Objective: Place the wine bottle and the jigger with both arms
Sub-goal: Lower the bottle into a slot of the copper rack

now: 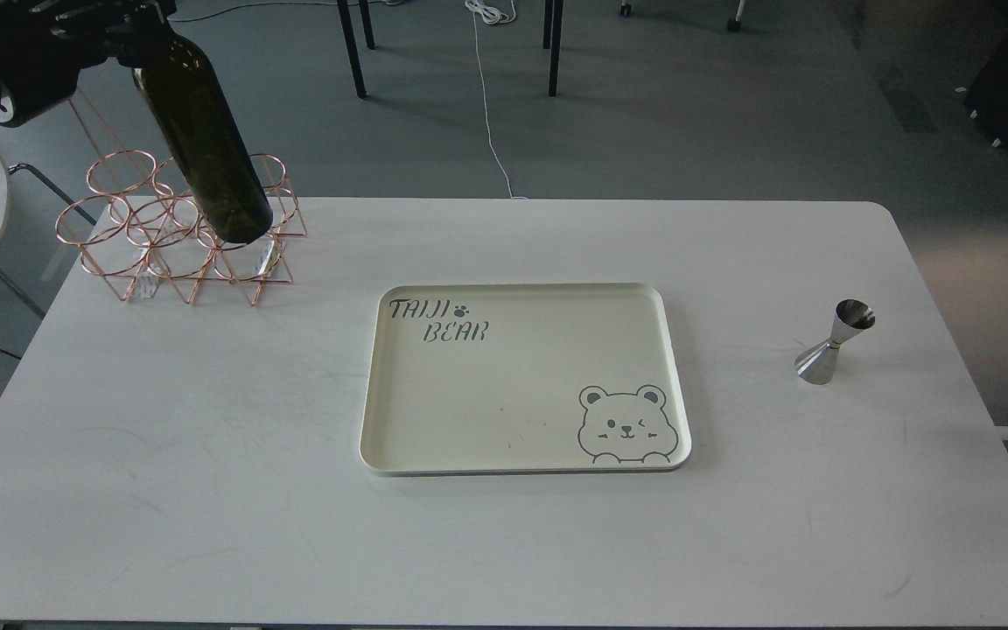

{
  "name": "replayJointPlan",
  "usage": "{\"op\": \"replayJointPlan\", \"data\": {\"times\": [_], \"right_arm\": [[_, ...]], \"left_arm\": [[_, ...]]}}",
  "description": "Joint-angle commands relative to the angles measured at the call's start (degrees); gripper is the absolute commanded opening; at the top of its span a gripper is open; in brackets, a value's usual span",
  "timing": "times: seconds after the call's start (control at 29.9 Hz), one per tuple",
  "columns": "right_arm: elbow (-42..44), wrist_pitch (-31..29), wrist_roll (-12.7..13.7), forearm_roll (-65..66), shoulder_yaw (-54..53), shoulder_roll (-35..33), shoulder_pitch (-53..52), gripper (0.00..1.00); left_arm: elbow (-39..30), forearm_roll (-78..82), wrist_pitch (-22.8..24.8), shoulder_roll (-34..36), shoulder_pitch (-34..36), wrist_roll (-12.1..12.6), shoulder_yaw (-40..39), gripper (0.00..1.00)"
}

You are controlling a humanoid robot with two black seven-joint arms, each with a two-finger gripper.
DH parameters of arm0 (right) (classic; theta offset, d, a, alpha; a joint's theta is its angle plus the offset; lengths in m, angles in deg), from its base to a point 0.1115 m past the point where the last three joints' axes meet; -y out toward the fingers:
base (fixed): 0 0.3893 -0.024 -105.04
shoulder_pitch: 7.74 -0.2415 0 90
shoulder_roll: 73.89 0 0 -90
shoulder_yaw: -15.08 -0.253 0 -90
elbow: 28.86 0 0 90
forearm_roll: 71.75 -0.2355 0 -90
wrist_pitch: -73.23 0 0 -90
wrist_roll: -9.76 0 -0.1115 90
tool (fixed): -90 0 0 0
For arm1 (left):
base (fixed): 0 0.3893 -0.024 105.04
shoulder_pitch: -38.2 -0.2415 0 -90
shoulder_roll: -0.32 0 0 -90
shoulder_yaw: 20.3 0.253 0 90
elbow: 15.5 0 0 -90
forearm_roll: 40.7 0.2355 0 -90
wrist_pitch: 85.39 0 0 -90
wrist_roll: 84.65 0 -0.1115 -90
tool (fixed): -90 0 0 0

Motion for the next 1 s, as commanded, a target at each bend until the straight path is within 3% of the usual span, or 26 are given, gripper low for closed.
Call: {"op": "replayJointPlan", "data": {"times": [0.0,0.97], "right_arm": [[0.0,0.0,0.0,0.0,0.0,0.0,0.0,0.95],[0.0,0.0,0.0,0.0,0.0,0.1,0.0,0.95]], "left_arm": [[0.1,0.0,0.0,0.2,0.1,-0.1,0.1,0.13],[2.4,-0.4,-2.3,-0.1,0.2,-0.3,2.6,0.13]]}}
